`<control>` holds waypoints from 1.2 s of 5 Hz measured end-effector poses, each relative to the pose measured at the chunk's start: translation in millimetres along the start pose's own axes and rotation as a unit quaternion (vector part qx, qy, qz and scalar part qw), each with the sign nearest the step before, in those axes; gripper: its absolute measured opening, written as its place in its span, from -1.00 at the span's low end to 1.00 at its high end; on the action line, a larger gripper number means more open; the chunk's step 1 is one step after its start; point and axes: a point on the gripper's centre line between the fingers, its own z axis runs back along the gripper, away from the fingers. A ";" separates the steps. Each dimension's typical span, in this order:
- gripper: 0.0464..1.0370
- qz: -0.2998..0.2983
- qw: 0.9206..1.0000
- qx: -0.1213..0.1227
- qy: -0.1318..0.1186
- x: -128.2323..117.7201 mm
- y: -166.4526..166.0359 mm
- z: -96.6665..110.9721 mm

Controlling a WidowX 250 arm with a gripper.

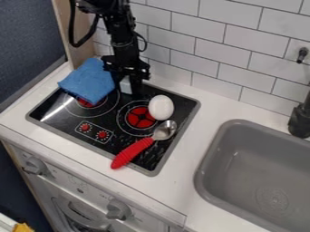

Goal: Move the grey square to the upper middle of the burner

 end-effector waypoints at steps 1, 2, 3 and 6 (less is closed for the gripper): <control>0.69 -0.001 1.000 0.006 0.005 -0.6 -1.9 0.5; 0.94 -0.003 1.000 0.008 0.004 -3.6 -4.5 0.1; 0.93 -0.006 1.000 0.004 0.001 -6.9 -7.2 10.3; 0.93 0.016 0.998 -0.017 -0.057 -2.5 -3.6 71.2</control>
